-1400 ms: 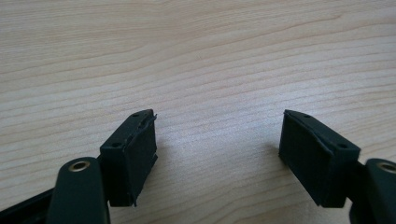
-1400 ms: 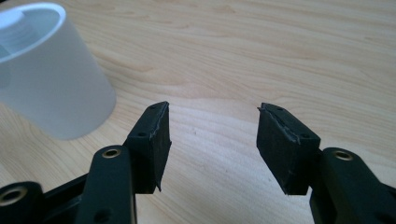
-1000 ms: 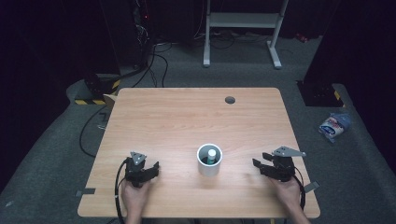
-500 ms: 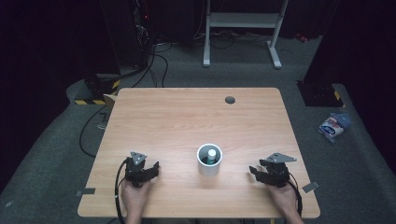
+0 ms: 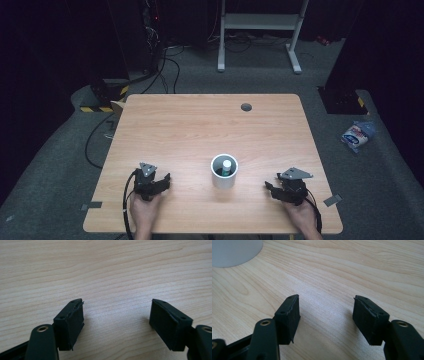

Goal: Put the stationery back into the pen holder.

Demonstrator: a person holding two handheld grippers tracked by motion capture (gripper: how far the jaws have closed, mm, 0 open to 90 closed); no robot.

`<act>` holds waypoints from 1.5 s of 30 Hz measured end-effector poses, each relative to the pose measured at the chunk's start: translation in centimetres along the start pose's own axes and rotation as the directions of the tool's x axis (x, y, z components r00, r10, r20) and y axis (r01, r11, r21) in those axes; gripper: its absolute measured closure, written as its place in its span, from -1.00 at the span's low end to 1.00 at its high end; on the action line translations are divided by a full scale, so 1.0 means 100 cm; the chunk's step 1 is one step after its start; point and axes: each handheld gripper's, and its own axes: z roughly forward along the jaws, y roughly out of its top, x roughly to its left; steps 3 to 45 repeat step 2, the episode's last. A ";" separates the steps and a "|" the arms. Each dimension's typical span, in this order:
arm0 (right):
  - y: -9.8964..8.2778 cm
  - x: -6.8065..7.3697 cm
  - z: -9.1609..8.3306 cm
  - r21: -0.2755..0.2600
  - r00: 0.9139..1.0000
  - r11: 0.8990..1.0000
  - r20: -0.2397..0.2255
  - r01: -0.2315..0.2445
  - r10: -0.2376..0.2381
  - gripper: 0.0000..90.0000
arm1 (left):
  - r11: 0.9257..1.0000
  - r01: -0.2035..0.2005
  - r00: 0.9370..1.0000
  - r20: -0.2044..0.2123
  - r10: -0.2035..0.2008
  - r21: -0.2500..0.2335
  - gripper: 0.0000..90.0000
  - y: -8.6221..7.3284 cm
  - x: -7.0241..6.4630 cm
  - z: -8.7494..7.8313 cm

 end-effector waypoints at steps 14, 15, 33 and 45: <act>0.000 0.000 0.000 0.001 1.000 1.000 -0.003 0.001 -0.001 -0.18 | 1.000 0.000 1.000 0.000 0.000 0.000 -0.39 0.000 0.000 0.000; 0.000 0.000 0.000 0.001 1.000 1.000 -0.003 0.001 -0.001 -0.18 | 1.000 0.000 1.000 0.000 0.000 0.000 -0.39 0.000 0.000 0.000; 0.000 0.000 0.000 0.001 1.000 1.000 -0.003 0.001 -0.001 -0.18 | 1.000 0.000 1.000 0.000 0.000 0.000 -0.39 0.000 0.000 0.000; 0.000 0.000 0.000 0.001 1.000 1.000 -0.003 0.001 -0.001 -0.18 | 1.000 0.000 1.000 0.000 0.000 0.000 -0.39 0.000 0.000 0.000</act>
